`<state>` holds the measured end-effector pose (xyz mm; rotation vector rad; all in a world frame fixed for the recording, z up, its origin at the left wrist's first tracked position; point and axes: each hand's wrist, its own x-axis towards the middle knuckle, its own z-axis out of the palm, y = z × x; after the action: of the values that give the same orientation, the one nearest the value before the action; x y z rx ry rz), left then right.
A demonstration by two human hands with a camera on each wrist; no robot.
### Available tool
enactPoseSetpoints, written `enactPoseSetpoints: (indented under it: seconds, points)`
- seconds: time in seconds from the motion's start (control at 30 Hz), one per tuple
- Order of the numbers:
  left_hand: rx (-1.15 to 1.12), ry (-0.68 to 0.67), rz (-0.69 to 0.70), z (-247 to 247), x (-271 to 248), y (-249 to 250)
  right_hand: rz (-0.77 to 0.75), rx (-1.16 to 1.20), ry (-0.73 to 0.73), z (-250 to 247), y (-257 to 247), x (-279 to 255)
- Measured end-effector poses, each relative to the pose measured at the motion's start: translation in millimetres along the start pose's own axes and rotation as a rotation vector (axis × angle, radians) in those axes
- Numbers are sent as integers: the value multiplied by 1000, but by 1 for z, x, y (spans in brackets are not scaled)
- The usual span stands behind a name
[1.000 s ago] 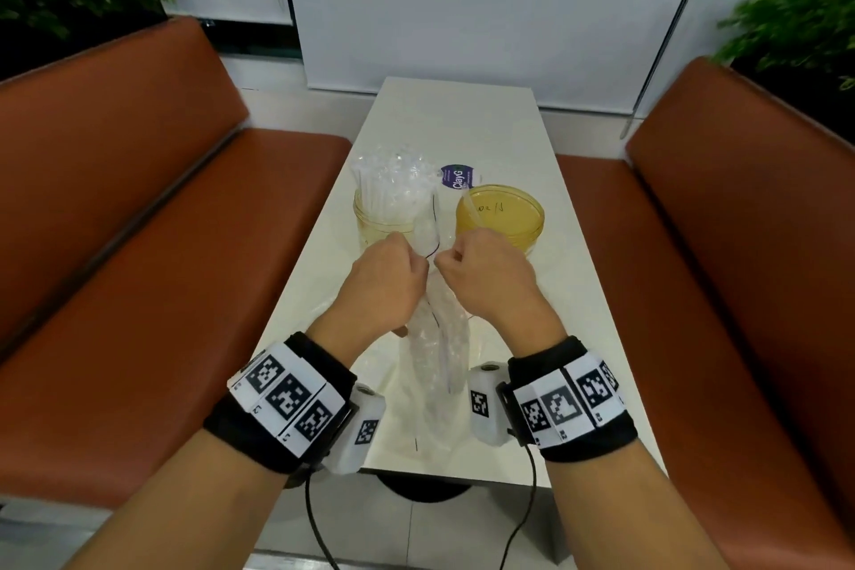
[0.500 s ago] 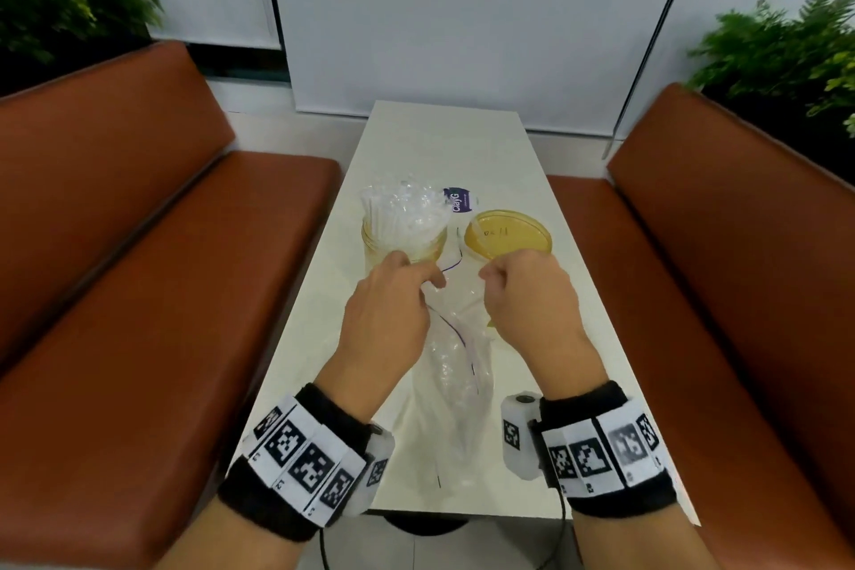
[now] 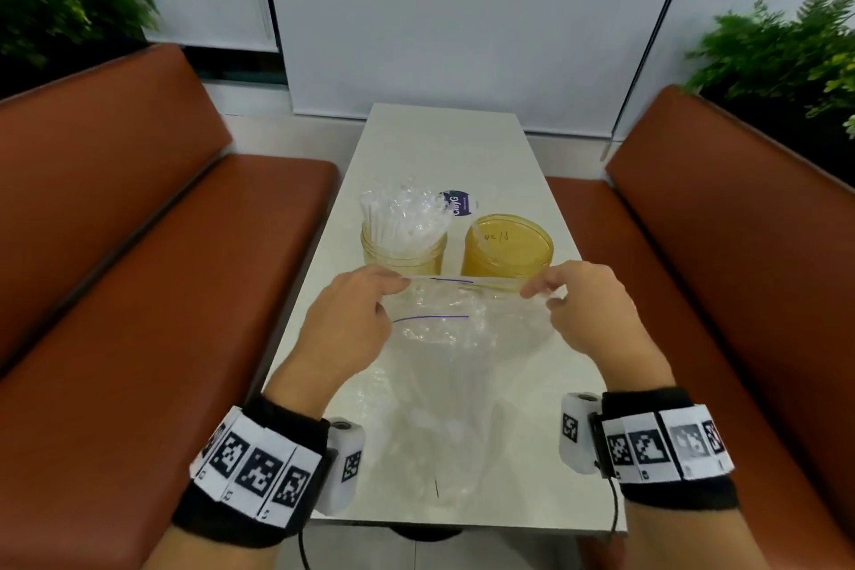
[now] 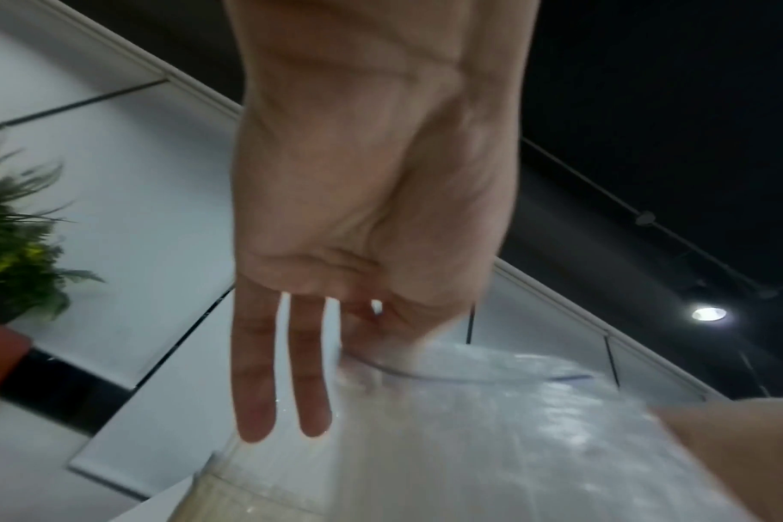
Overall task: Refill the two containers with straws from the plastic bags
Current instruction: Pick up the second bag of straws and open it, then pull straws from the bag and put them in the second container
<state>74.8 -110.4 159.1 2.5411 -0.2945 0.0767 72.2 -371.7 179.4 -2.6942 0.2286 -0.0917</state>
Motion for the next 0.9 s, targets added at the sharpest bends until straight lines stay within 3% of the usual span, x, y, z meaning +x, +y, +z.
enactPoseSetpoints:
  seconds: [0.13,0.2,0.27,0.33,0.4,0.47,0.53,0.77,0.9]
  points:
    - [-203,-206,23,-2,2,4,-55,-164,28,7,6,9]
    - [-248,-238,13,-1,3,6,-105,-175,79,7,3,11]
    - [-314,-223,-22,2,5,6,-235,-80,194,6,-12,9]
    - [-373,-220,-41,6,6,8,-429,70,201,7,-34,3]
    - [-398,-222,-33,8,8,9,-555,60,21,13,-53,-1]
    - [-440,-215,-25,9,8,11,-568,-174,-209,21,-62,1]
    - [-497,-201,-24,11,9,11,-572,-300,-315,27,-66,4]
    - [-533,-148,-51,13,4,3,-675,-188,-90,39,-63,11]
    - [-553,-127,-40,18,1,6,-732,59,-35,39,-63,17]
